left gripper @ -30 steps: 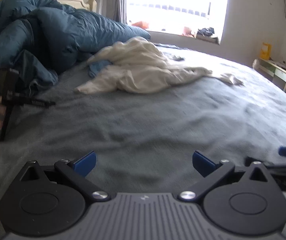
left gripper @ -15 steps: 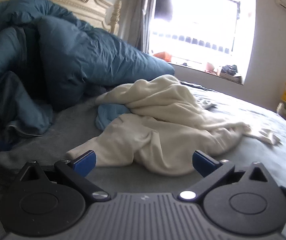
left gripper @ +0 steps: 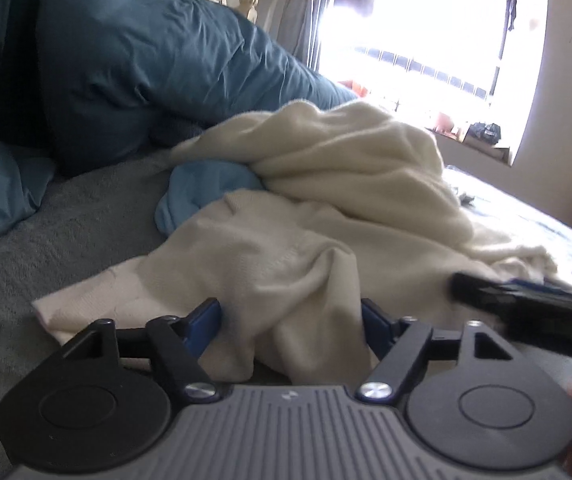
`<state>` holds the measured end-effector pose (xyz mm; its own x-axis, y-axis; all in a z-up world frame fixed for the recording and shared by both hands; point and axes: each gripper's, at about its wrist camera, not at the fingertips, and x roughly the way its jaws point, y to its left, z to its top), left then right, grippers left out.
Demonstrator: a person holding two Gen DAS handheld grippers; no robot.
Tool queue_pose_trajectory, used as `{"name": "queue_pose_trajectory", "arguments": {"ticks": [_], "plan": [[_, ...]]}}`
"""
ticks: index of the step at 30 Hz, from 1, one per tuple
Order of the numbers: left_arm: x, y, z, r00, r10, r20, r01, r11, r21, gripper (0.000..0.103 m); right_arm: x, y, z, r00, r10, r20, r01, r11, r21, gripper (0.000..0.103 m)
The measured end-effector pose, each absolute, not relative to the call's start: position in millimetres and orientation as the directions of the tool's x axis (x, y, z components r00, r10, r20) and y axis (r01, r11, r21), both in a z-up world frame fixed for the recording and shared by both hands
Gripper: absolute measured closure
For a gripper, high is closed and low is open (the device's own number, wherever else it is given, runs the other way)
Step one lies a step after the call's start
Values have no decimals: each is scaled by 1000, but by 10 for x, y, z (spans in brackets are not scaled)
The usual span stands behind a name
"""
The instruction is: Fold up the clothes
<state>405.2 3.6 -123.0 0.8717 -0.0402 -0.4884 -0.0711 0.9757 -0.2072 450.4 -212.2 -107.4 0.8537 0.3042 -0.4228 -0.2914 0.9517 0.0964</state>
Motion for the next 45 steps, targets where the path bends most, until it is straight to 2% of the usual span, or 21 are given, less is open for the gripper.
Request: {"name": "queue_pose_trajectory", "arguments": {"ticks": [2, 4, 6, 7, 8, 9, 12, 15, 19, 20, 23, 26, 29, 31, 33, 35, 39, 41, 44, 45], "plan": [[4059, 51, -1234, 870, -35, -492, -81, 974, -212, 44, 4603, -2043, -1110, 845, 287, -451, -293, 954, 58, 24], [4060, 65, -1229, 869, -29, -494, -90, 973, -214, 52, 4598, -1966, -1107, 844, 265, -465, -295, 955, 8, 33], [4054, 58, -1214, 867, -23, -498, -93, 974, -207, 63, 4523, -1890, -1061, 838, 267, -476, -314, 949, -19, 63], [4044, 46, -1205, 868, -26, -496, -86, 976, -200, 66, 4469, -1844, -1032, 840, 257, -478, -311, 950, -36, 70], [4034, 35, -1196, 869, -29, -494, -77, 978, -193, 74, 4417, -1800, -1006, 842, 246, -481, -310, 949, -58, 87], [4016, 25, -1187, 869, -40, -493, -63, 980, -189, 82, 4373, -1767, -983, 843, 232, -486, -307, 948, -79, 92], [3932, -3, -1165, 867, -97, -489, 2, 982, -191, 90, 4264, -1724, -912, 844, 195, -500, -293, 948, -125, 101], [3840, -36, -1166, 856, -168, -489, 80, 977, -195, 91, 4165, -1811, -853, 839, 192, -509, -292, 948, -123, 103], [3675, -57, -1132, 823, -298, -483, 214, 951, -222, 91, 4044, -1983, -817, 816, 215, -537, -293, 954, -63, 103], [3622, -83, -1120, 806, -349, -477, 270, 935, -229, 101, 4005, -2017, -809, 812, 218, -542, -294, 954, -57, 103], [3461, -290, -1104, 715, -525, -462, 460, 850, -254, 102, 3872, -2127, -768, 801, 252, -542, -307, 952, -11, 103], [3289, -576, -1138, 696, -534, -481, 544, 828, -133, 101, 3799, -2215, -651, 795, 291, -532, -316, 948, 47, 102], [3244, -594, -1100, 709, -504, -493, 532, 842, -95, 87, 3848, -2246, -488, 798, 311, -516, -305, 947, 100, 99], [3272, -484, -1021, 751, -442, -490, 465, 882, -83, 73, 3945, -2225, -389, 787, 333, -519, -300, 942, 150, 91], [3319, -315, -940, 803, -339, -491, 354, 933, -64, 48, 4058, -2140, -302, 771, 374, -515, -315, 927, 202, 64], [3393, -102, -880, 849, -231, -475, 234, 971, -54, 44, 4184, -1989, -235, 758, 408, -508, -334, 913, 235, 46], [3557, 224, -888, 885, -95, -456, 93, 995, -29, 15, 4503, -1542, -194, 724, 444, -528, -357, 896, 264, 32], [3618, 251, -999, 880, -92, -467, 98, 995, -12, 13, 4658, -1288, -212, 696, 444, -564, -368, 895, 250, 27], [3730, 231, -1186, 829, -138, -543, 141, 989, -36, 14, 4829, -899, -281, 678, 399, -618, -393, 907, 154, 25], [3773, 216, -1235, 813, -137, -566, 142, 989, -36, 17, 4881, -779, -322, 669, 375, -642, -401, 909, 113, 24]]}}
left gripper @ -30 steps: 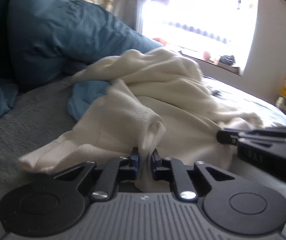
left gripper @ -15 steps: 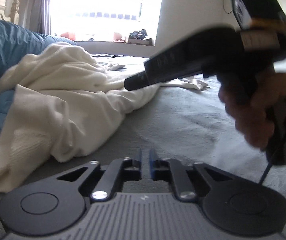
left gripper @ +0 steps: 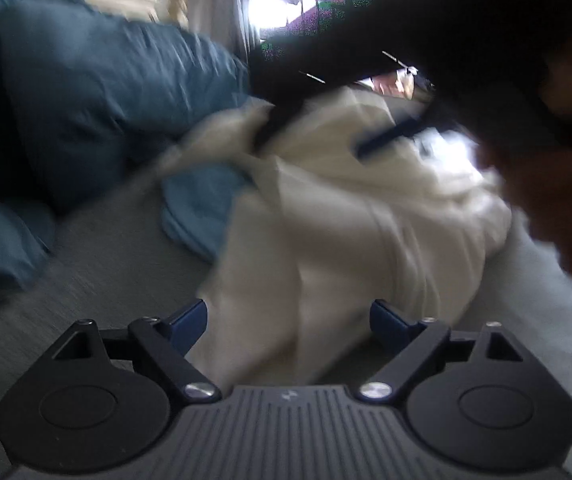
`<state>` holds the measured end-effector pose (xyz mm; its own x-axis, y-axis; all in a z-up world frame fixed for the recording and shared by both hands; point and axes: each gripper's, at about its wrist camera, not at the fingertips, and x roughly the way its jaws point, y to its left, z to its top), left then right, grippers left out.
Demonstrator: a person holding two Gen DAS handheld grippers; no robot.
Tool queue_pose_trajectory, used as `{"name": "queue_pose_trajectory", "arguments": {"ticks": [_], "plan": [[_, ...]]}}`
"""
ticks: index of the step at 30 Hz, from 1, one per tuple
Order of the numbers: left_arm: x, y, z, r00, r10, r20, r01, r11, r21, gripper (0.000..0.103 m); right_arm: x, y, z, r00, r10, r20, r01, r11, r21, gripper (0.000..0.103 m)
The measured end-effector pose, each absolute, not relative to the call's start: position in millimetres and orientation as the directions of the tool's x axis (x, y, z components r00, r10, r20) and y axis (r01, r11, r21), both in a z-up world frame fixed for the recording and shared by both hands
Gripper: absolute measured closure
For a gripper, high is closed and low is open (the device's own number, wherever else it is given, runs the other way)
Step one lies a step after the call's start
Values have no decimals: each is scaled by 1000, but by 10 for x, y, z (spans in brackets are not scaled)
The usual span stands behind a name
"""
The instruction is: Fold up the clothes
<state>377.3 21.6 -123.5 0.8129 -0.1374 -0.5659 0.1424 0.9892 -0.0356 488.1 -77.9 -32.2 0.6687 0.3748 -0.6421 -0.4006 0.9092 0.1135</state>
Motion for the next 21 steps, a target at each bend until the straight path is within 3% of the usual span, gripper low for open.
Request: {"name": "queue_pose_trajectory", "arguments": {"ticks": [4, 5, 6, 8, 11, 14, 18, 21], "plan": [[3792, 220, -1272, 803, -143, -578, 138, 989, -52, 40, 5037, -447, -584, 643, 203, -738, -386, 919, -83, 27], [3788, 228, -1268, 804, -150, -576, 140, 988, -63, 44, 5044, -440, -624, 635, 185, -750, -387, 916, -102, 35], [3788, 230, -1271, 802, -153, -577, 139, 988, -69, 44, 5025, -477, -621, 634, 196, -748, -392, 915, -93, 40], [3788, 218, -1272, 801, -151, -580, 137, 988, -67, 44, 4977, -587, -580, 644, 235, -728, -404, 913, -62, 40], [3780, 205, -1235, 803, -157, -576, 131, 988, -87, 43, 4904, -1027, -300, 747, 298, -594, -347, 937, 34, 35], [3674, 279, -1179, 827, -185, -531, 119, 981, -156, 41, 4979, -1570, -102, 838, 234, -493, -180, 972, 154, 27], [3649, 402, -1106, 870, -208, -447, 111, 966, -233, 31, 5272, -2120, -128, 830, 269, -489, -63, 916, 396, 26], [3640, 399, -1076, 883, -200, -426, 105, 966, -236, 30, 5486, -2144, -148, 828, 284, -482, -50, 895, 443, 22]]}}
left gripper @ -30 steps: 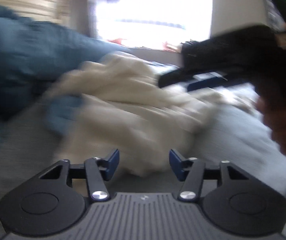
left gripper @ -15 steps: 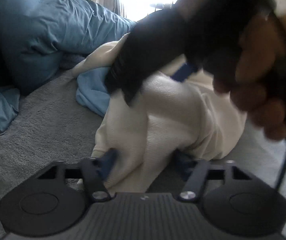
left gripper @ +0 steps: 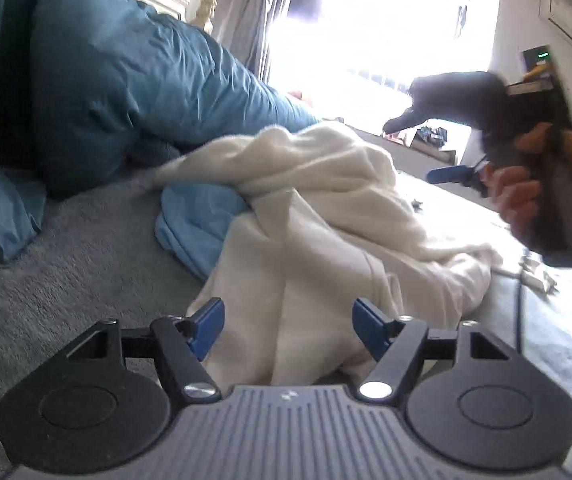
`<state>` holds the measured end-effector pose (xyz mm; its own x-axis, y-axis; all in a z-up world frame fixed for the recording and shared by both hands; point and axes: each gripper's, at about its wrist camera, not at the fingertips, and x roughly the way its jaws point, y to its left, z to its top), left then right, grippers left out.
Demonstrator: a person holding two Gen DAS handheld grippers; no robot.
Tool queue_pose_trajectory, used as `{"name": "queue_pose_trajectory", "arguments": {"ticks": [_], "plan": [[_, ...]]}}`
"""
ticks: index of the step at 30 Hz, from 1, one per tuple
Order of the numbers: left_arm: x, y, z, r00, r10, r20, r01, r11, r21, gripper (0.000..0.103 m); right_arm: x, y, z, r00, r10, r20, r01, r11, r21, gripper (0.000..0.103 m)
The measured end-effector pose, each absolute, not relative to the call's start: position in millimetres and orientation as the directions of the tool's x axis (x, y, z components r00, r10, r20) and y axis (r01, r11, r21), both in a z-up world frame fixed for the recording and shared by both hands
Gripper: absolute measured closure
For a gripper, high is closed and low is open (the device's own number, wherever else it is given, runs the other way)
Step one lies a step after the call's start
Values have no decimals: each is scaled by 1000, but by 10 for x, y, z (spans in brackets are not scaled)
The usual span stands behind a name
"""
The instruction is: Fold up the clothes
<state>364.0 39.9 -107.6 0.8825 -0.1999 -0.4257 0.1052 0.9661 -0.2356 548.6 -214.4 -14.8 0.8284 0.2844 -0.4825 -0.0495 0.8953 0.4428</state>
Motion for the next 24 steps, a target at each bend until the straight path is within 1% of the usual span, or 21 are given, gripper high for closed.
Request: {"name": "queue_pose_trajectory", "arguments": {"ticks": [4, 7, 10, 11, 12, 13, 14, 15, 16, 18, 19, 22, 24], "plan": [[3692, 413, -1098, 877, -199, -438, 99, 965, -242, 29, 5827, -2002, -191, 808, 294, -510, -47, 896, 442, 20], [3705, 426, -1124, 871, -202, -448, 93, 963, -252, 29, 6132, -1835, -285, 788, 279, -549, -46, 915, 400, 19], [3714, 445, -1138, 872, -205, -445, 92, 961, -261, 29, 6322, -1670, -448, 756, 186, -628, 7, 957, 292, 18], [3714, 449, -1134, 873, -203, -443, 90, 961, -261, 29, 6331, -1640, -495, 756, 163, -634, 21, 962, 272, 20], [3712, 453, -1134, 875, -200, -442, 88, 961, -262, 29, 6271, -1627, -505, 772, 155, -616, 22, 963, 269, 32], [3709, 459, -1133, 876, -198, -440, 85, 961, -264, 29, 6191, -1603, -486, 790, 146, -595, 13, 967, 255, 42], [3711, 468, -1133, 877, -198, -438, 83, 960, -268, 29, 6110, -1578, -466, 808, 138, -573, 4, 971, 241, 58], [3711, 481, -1131, 879, -197, -434, 79, 959, -274, 29, 6017, -1540, -440, 829, 132, -544, -11, 975, 221, 68], [3709, 495, -1128, 882, -195, -430, 76, 957, -279, 29, 5907, -1483, -410, 850, 126, -512, -34, 982, 185, 73], [3703, 522, -1124, 886, -192, -422, 68, 954, -292, 28, 5685, -1380, -355, 885, 106, -453, -72, 993, 91, 90], [3700, 536, -1124, 888, -191, -418, 64, 952, -299, 28, 5576, -1352, -327, 904, 91, -417, -76, 996, 52, 94], [3696, 580, -1118, 893, -189, -408, 54, 946, -320, 28, 5283, -1387, -205, 948, 93, -306, -93, 996, 15, 94], [3703, 594, -1116, 894, -193, -404, 55, 943, -328, 28, 5152, -1443, -136, 961, 90, -262, -88, 996, 18, 95]]}}
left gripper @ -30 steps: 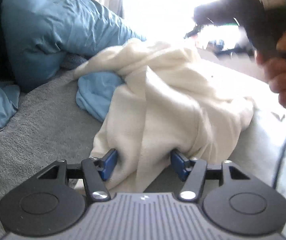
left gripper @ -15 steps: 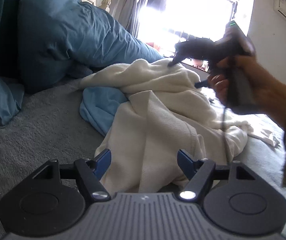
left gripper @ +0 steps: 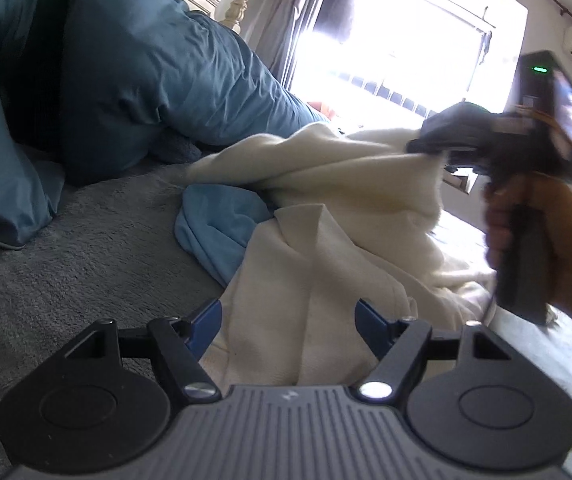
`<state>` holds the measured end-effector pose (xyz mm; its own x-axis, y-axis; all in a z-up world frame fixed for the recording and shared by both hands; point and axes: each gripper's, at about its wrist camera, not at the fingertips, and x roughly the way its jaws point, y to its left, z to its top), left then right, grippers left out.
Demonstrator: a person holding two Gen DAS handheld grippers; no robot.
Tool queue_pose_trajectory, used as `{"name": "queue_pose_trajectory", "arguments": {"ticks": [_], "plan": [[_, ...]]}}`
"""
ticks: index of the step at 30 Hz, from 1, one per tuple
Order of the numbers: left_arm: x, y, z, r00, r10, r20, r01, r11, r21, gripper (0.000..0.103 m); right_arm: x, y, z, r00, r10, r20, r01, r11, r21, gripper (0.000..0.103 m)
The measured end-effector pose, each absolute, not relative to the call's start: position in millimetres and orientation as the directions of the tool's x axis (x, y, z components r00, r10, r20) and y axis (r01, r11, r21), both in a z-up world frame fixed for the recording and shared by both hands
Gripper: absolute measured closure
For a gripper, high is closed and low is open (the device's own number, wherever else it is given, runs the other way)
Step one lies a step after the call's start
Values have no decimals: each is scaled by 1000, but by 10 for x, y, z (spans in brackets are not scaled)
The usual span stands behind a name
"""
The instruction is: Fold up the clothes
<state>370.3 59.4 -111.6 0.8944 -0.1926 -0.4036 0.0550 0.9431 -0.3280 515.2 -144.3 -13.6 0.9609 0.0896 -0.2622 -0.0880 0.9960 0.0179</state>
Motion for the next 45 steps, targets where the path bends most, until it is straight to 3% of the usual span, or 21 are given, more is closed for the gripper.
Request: {"name": "queue_pose_trajectory", "arguments": {"ticks": [8, 14, 18, 22, 25, 28, 29, 30, 31, 36, 41, 45], "plan": [[3573, 634, -1024, 925, -219, -312, 95, 925, -368, 28, 4231, -1606, 131, 990, 130, -54, -133, 990, -39, 95], [3394, 642, -831, 933, -313, -177, 225, 892, -391, 21, 3048, -1769, -32, 975, 219, -47, -222, 973, -57, 95], [3250, 425, -776, 917, -381, -116, 338, 898, -283, 13, 2492, -1824, -356, 956, 244, -162, -258, 963, -77, 95], [3270, 108, -866, 903, -386, -187, 365, 921, -140, 13, 2339, -1823, -692, 894, 230, -386, -295, 948, -119, 90], [3313, -26, -923, 893, -386, -232, 373, 923, -97, 14, 2167, -1908, -534, 883, 249, -398, -312, 945, -99, 88], [3309, -47, -896, 891, -395, -225, 380, 919, -107, 14, 2064, -2010, -222, 905, 262, -334, -300, 952, -67, 62], [3304, -35, -862, 890, -400, -221, 380, 916, -128, 14, 2118, -2056, -120, 914, 266, -306, -294, 955, -48, 42], [3266, 39, -822, 886, -408, -219, 378, 911, -166, 13, 2223, -2099, -42, 919, 271, -285, -288, 957, -18, 28], [3256, 84, -777, 881, -419, -221, 376, 902, -210, 13, 2376, -2156, 19, 917, 285, -277, -290, 957, 23, 25], [3336, 219, -683, 864, -395, -314, 285, 896, -342, 7, 3265, -2480, 155, 910, 304, -283, -236, 939, 250, 23], [3388, 358, -869, 780, -424, -459, 194, 863, -467, 7, 3806, -2331, 255, 893, 328, -309, -297, 944, 144, 21], [3445, 306, -990, 695, -543, -471, 215, 782, -586, 7, 4174, -2228, 213, 803, 367, -469, -375, 923, 81, 18]]}}
